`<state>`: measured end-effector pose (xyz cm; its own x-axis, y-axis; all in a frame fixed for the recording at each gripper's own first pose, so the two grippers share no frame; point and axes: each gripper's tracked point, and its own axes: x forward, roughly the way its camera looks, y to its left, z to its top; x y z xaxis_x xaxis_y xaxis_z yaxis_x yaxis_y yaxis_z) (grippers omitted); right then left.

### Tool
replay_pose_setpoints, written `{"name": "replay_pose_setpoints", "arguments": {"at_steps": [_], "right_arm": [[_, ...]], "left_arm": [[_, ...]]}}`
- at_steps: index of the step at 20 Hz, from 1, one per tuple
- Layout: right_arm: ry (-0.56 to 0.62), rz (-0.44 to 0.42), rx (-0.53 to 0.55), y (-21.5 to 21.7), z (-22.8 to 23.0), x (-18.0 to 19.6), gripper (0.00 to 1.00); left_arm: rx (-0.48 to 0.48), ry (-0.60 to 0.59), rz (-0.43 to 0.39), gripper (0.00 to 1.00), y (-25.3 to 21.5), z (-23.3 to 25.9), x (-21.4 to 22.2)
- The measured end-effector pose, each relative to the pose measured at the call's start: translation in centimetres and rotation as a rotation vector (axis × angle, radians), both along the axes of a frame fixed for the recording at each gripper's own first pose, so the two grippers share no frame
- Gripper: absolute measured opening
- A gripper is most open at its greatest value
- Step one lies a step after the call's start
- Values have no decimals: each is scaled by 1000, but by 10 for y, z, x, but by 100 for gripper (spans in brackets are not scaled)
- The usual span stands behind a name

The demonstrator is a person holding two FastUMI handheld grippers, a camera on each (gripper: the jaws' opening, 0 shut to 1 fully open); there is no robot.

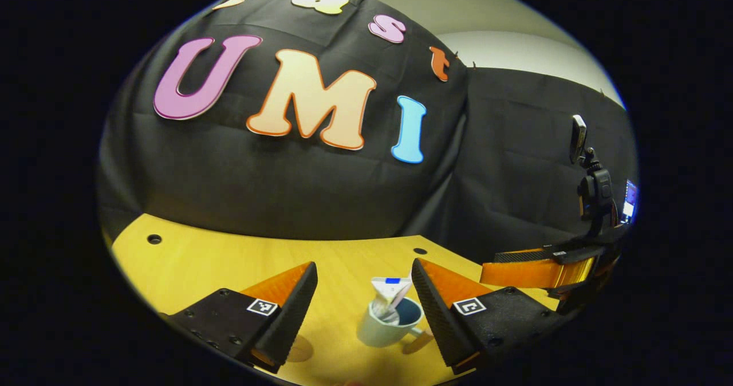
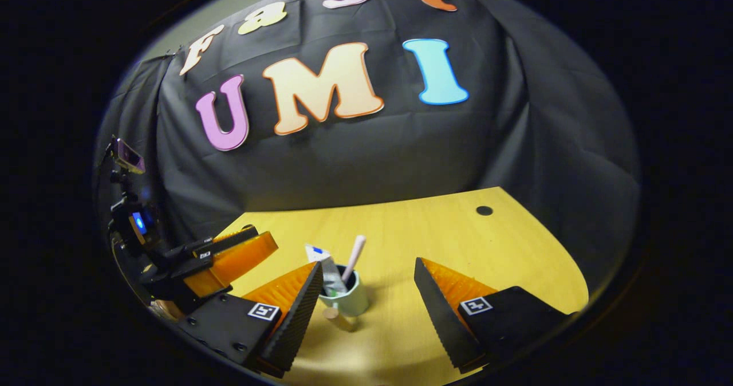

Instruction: Put the toothbrush and toothpaste on the desktop into the cup, then pick up the cup and place it on the coaster on the desktop.

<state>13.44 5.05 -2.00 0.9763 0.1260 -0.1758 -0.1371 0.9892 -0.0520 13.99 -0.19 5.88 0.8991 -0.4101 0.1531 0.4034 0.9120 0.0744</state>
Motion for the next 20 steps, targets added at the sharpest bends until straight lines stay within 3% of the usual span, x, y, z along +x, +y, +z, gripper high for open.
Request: {"name": "replay_pose_setpoints", "arguments": {"at_steps": [3, 4, 5, 8, 11, 12, 13, 14, 16, 19, 20], "right_arm": [[107, 69, -51, 24, -29, 9, 98], [152, 85, -75, 28, -41, 14, 94], [219, 102, -108, 32, -58, 18, 98], [324, 130, -146, 37, -84, 21, 99], [415, 111, -210, 34, -107, 27, 99], [443, 101, -227, 34, -113, 30, 94], [483, 93, -236, 33, -119, 32, 99], [520, 87, -239, 32, -125, 34, 94], [604, 60, -242, 30, -137, 38, 99], [711, 26, -275, 26, -149, 42, 94], [730, 22, -302, 23, -152, 44, 98]], "left_arm": [[-7, 15, 96, 95, 38, 3, -11], [-8, 19, 124, 95, 51, 3, -16], [-7, 26, 161, 94, 68, 2, -21], [-4, 51, 245, 95, 106, -3, -35], [-13, 76, 318, 94, 139, -8, -53], [-22, 84, 340, 95, 149, -10, -59], [-30, 94, 358, 95, 157, -12, -65], [-37, 107, 377, 95, 165, -16, -71], [-42, 131, 418, 95, 181, -22, -84], [-59, 172, 473, 95, 200, -34, -99], [-68, 194, 484, 95, 207, -42, -103]]}}
